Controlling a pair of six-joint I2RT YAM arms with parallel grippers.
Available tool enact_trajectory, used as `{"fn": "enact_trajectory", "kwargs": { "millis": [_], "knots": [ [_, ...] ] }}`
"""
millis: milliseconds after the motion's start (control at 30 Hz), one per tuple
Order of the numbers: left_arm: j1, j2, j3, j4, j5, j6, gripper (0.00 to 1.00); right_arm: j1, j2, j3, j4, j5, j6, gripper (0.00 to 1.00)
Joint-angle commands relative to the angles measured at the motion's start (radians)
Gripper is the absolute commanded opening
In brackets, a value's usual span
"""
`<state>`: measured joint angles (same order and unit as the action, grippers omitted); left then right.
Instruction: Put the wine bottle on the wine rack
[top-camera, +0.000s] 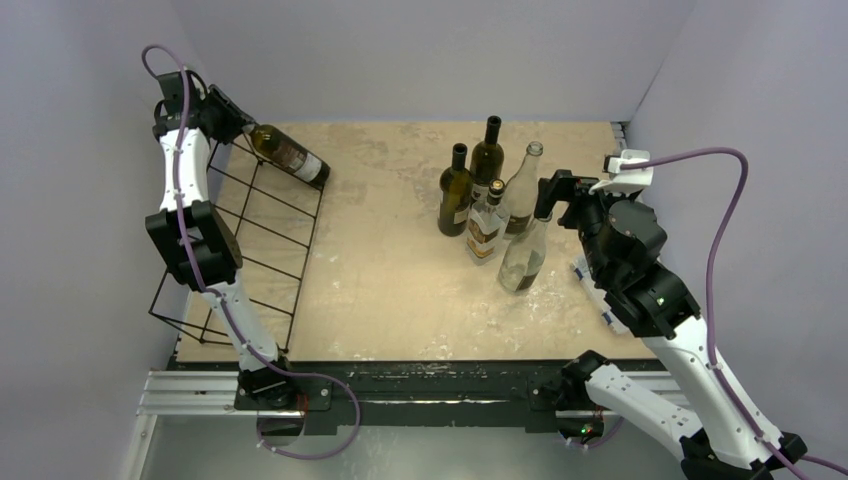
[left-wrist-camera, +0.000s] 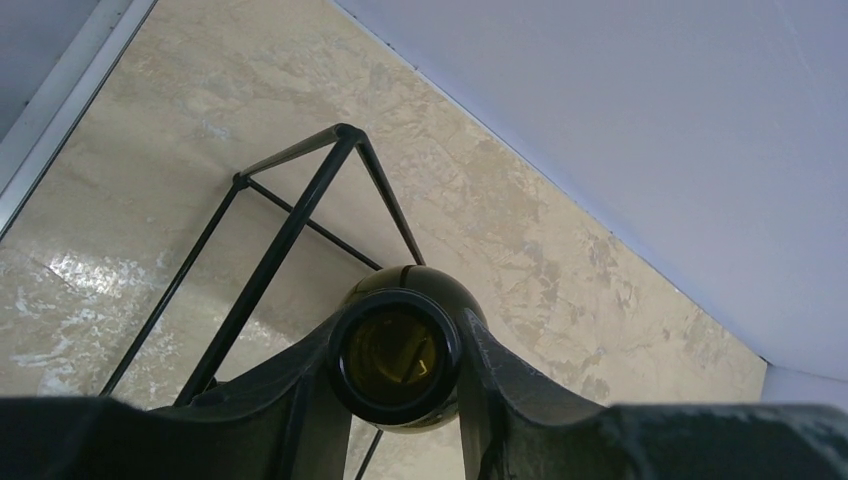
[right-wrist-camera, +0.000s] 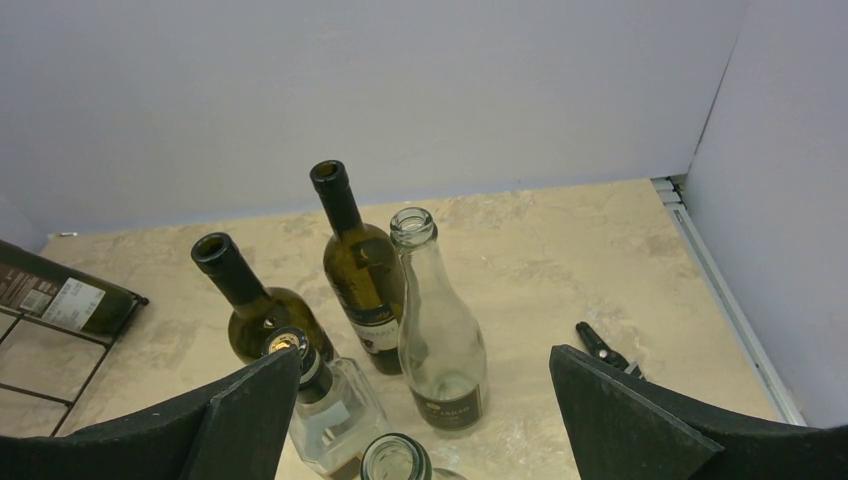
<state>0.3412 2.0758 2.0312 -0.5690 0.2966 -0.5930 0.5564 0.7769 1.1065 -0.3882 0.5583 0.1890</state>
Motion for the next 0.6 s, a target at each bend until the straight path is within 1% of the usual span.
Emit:
{"fn": "enact_trajectory", "kwargs": {
  "millis": [0,267,567],
  "knots": [
    [0.007,0.011,0.053,0.003,-0.019,-0.035,0.39,0.005,-0.014,0.005,0.032,-0.005,-0.005,0.99],
    [0.007,0.021,0.091,-0.048,-0.057,-0.034,0.53,0.004,-0.019,0.001,0.033,-0.005,-0.001,0.99],
    [0.006,-0.007,0.107,-0.099,-0.075,-0.055,0.60,0.004,-0.030,0.012,0.018,-0.012,0.008,0.99]
  ]
}}
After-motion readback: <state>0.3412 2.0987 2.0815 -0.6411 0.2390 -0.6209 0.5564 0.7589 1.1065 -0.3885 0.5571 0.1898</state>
